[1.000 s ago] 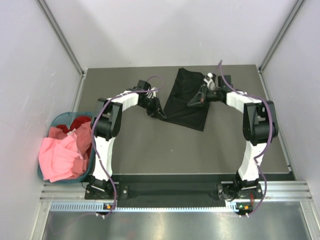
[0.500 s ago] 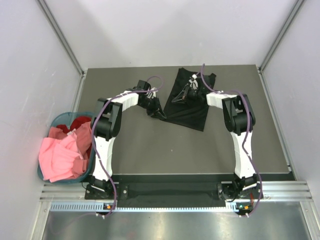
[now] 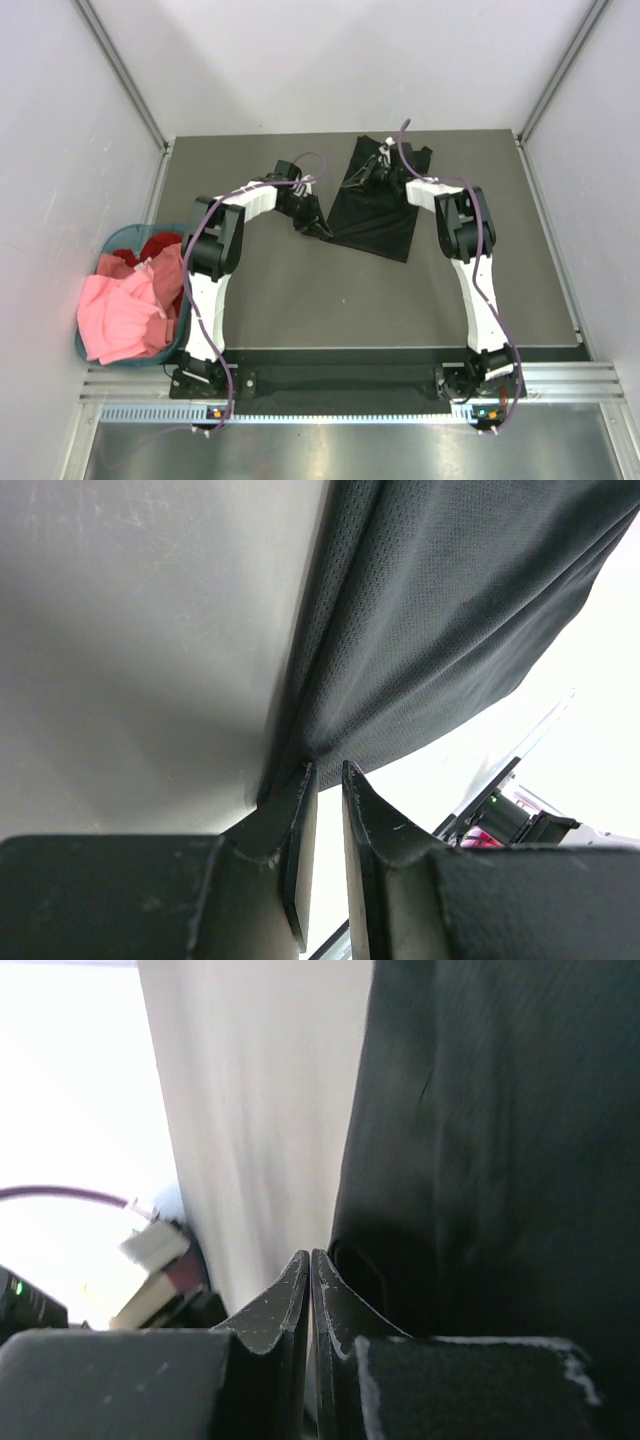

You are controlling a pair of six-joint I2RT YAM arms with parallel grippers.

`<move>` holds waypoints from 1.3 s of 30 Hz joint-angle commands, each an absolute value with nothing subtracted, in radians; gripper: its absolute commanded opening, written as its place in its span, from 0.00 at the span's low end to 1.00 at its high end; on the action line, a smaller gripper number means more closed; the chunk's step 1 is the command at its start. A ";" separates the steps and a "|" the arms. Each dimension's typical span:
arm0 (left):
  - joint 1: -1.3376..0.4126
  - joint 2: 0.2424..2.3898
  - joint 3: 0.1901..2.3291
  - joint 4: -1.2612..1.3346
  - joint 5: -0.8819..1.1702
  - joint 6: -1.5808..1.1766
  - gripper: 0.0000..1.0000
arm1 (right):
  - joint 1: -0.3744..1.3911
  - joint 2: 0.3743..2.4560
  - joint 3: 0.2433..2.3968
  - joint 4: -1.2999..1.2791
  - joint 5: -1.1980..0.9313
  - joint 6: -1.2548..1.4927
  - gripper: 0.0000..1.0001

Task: Fold and stack the t-shirts
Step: Fold the tshirt

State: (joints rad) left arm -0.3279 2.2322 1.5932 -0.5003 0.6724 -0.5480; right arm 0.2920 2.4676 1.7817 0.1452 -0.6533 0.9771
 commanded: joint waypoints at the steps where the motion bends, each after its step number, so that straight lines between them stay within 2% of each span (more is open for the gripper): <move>1: -0.319 2.244 1.614 -0.541 0.630 -0.517 0.22 | 0.295 2.512 1.874 0.155 -0.620 0.995 0.03; 8: -0.321 2.243 1.621 -0.555 0.640 -0.506 0.25 | 0.293 2.615 2.041 0.106 -0.600 0.993 0.04; 14: -0.321 2.174 1.617 -0.543 0.624 -0.499 0.45 | 0.279 2.678 2.180 0.068 -0.592 1.020 0.04; 22: -0.322 2.157 1.667 -0.404 0.660 -0.589 0.48 | 0.230 2.521 2.204 -0.023 -0.641 0.981 0.06; 25: -0.324 2.183 1.666 -0.272 0.704 -0.652 0.44 | 0.200 2.412 2.157 -0.164 -0.647 0.878 0.07; 30: -0.333 2.198 1.638 -0.052 0.704 -0.744 0.38 | 0.120 2.170 1.849 -0.242 -0.670 0.703 0.07; 31: -0.336 2.206 1.640 -0.028 0.703 -0.753 0.32 | 0.109 2.142 1.807 -0.247 -0.676 0.681 0.06; 35: -0.345 2.269 1.701 0.032 0.684 -0.791 0.24 | 0.049 2.047 1.606 -0.210 -0.744 0.634 0.06; 39: -0.353 2.330 1.765 0.075 0.672 -0.828 0.19 | 0.009 1.984 1.435 -0.170 -0.768 0.612 0.04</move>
